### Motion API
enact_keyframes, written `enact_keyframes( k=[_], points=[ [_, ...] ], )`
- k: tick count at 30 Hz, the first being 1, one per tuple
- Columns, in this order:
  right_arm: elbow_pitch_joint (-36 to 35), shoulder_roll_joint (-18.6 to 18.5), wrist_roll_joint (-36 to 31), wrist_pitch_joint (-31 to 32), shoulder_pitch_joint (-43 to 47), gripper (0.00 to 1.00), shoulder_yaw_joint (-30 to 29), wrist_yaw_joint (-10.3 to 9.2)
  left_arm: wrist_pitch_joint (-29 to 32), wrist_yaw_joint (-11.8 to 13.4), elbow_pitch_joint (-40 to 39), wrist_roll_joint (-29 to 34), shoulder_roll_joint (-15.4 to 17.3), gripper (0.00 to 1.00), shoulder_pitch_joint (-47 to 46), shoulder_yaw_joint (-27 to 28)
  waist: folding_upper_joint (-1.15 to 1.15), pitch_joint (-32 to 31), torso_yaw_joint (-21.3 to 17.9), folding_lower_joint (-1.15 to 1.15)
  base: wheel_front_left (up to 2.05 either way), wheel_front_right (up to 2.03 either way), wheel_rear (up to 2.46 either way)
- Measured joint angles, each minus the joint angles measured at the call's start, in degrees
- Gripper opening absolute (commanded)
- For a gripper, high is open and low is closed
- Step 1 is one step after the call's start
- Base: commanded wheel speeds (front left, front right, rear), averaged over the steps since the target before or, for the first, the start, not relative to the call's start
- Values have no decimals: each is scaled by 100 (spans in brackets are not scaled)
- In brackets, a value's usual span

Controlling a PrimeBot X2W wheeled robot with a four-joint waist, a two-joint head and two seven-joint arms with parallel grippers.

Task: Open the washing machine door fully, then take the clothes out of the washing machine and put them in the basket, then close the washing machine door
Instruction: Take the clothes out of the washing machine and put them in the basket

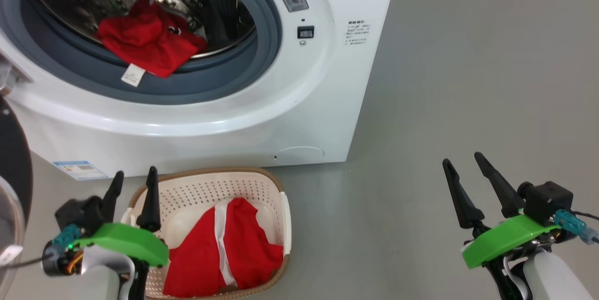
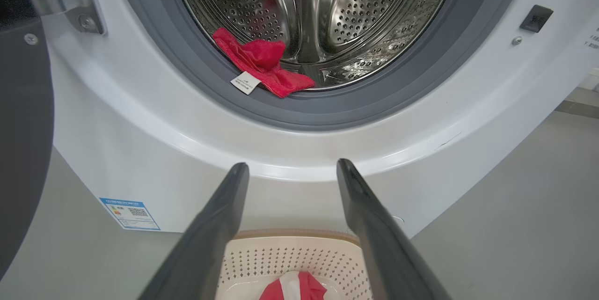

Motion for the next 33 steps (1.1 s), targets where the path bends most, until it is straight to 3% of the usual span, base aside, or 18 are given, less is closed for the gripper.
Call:
enact_keyframes(
  k=[7,19,33],
  points=[
    [-35,-26,3,0,319,100,-102,0,0,0,-989,500,-131,100,778,500,0,-272,39,0,0,0,0],
    [-110,-30,3,0,587,100,-279,0,0,0,-2101,810,-277,100,1708,776,0,-367,62,0,0,0,0],
    [-181,20,3,0,570,100,-294,0,0,0,-1971,837,-363,100,1556,687,0,-119,37,0,0,0,0]
  ],
)
